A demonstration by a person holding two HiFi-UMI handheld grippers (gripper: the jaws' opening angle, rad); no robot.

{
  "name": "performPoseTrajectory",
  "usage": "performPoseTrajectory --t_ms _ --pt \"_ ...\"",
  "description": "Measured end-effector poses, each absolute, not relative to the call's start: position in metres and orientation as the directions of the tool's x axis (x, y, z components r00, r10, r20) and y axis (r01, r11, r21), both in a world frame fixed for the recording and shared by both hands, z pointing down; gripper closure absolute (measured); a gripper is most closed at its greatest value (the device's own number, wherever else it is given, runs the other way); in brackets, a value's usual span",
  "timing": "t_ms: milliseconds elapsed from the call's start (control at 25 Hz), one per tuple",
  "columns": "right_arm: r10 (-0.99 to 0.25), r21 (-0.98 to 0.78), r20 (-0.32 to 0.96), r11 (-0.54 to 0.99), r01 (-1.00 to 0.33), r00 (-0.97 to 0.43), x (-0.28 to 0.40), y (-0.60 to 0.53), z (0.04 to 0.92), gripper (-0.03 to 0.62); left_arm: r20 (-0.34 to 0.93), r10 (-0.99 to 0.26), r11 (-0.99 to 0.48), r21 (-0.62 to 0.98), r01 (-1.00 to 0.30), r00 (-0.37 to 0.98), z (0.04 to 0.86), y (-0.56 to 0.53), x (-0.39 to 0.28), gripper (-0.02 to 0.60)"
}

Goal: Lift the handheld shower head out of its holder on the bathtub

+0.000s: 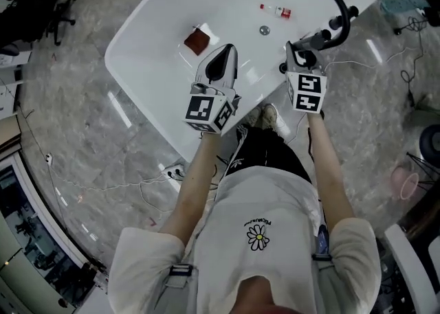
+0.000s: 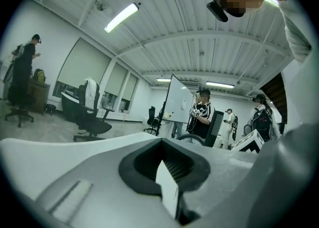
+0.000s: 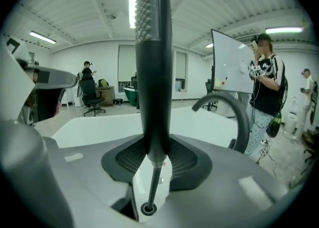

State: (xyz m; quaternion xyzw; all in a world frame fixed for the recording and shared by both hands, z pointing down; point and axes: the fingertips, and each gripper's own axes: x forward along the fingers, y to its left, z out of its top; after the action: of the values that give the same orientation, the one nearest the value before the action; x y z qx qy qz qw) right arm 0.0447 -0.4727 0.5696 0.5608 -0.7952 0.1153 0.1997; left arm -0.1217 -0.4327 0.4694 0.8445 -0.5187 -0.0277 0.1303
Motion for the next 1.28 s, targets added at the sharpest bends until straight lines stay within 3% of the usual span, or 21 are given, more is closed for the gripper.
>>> performPoseTrajectory --t_ms 240,440,800,1280 --pt "-0.905 0.068 0.305 0.333 -0.941 -0.298 0.041 -0.492 0.441 0.441 -0.022 -0.884 -0.456 0.254 -0.853 0.467 0.382 -0.451 -0.114 0.58" --pt "-0.918 0.077 0.225 0.35 -0.934 -0.325 0.03 -0.482 0.355 0.441 -0.095 -0.843 -0.537 0.135 -0.833 0.529 0.308 -0.453 -0.094 0.58" --pt "-0.932 0.043 0.018 0.363 -0.931 -0.362 0.006 -0.456 0.221 0.441 -0.237 -0.825 -0.548 0.118 -0.828 0.513 0.205 -0.451 -0.115 0.58" --pt "-0.938 0.068 -0.021 0.345 -0.936 -0.347 -0.007 -0.443 0.186 0.441 -0.231 -0.811 -0.575 0.149 -0.805 0.537 0.18 -0.461 -0.124 0.58"
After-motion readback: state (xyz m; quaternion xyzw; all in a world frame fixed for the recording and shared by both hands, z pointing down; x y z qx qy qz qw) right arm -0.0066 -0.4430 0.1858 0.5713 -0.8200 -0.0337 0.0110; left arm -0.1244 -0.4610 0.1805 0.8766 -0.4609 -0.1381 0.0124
